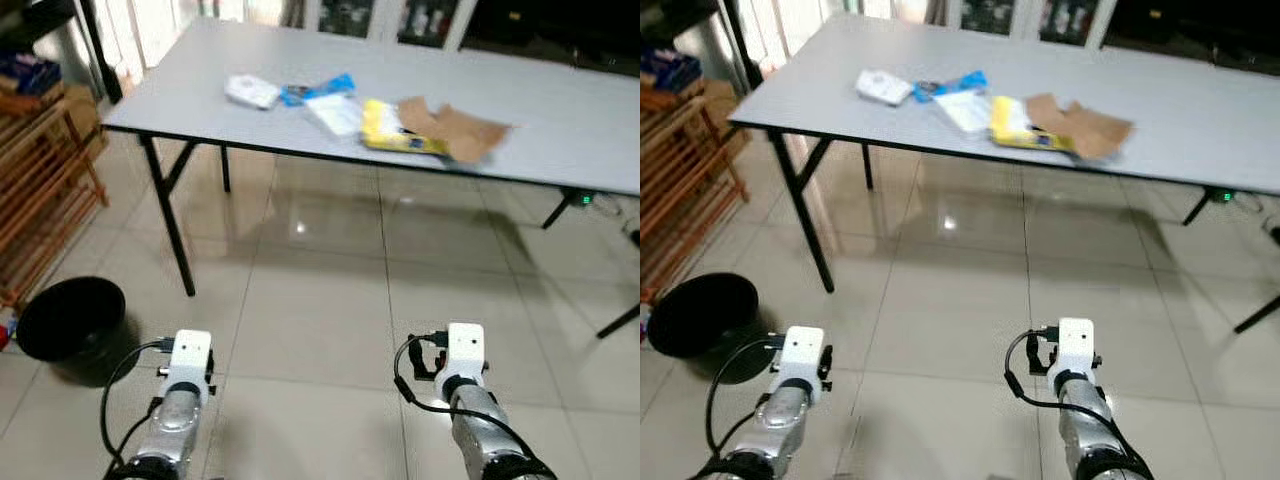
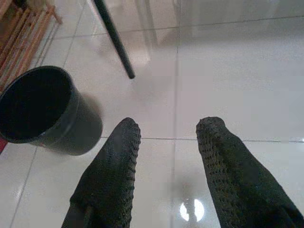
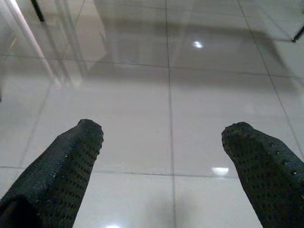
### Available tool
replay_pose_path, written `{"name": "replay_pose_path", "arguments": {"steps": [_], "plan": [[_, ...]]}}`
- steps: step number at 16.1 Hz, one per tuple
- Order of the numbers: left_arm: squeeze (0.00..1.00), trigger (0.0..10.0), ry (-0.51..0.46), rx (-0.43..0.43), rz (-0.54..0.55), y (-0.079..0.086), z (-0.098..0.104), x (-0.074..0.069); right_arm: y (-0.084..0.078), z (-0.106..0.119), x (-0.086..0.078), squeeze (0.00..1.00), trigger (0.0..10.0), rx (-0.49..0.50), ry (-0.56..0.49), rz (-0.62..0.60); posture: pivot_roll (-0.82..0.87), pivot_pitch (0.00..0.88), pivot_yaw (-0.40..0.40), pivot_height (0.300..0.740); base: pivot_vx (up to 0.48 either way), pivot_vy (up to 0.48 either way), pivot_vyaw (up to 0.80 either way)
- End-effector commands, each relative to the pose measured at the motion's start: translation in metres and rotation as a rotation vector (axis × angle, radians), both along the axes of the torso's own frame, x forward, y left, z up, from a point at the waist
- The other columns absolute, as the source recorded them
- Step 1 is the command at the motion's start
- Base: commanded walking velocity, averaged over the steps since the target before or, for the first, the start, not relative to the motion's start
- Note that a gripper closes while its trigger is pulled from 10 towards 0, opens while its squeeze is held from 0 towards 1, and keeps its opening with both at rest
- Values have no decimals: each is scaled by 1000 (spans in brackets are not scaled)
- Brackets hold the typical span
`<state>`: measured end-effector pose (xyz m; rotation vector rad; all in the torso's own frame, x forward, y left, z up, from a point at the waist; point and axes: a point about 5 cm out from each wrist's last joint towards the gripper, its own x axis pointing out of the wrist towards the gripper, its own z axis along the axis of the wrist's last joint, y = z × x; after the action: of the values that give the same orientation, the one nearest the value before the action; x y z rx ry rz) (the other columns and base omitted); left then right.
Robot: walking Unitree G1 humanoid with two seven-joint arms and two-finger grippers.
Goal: Picking trash to rubbish bin
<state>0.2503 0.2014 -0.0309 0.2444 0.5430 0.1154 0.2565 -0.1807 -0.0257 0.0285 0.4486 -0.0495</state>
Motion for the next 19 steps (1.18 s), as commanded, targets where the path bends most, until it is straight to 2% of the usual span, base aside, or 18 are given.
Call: {"name": "replay_pose_path", "arguments": {"steps": [1, 10, 19], "plan": [[0, 10000, 2, -12, -23, -8, -1, 0, -9, 0, -2, 0, 10000, -18, -1, -15, -53, 53, -89, 740, 0, -352, 0], [0, 10000, -1, -10, -29, -8, 0, 1, -8, 0, -1, 0, 10000, -16, -3, -4, -49, 29, -89, 740, 0, -352, 0], [0, 10000, -20, -12, 1, -5, 5, 7, -9, 3, 2, 0, 10000, -19, -3, -7, -49, 88, -92, 740, 0, -353, 0]]}}
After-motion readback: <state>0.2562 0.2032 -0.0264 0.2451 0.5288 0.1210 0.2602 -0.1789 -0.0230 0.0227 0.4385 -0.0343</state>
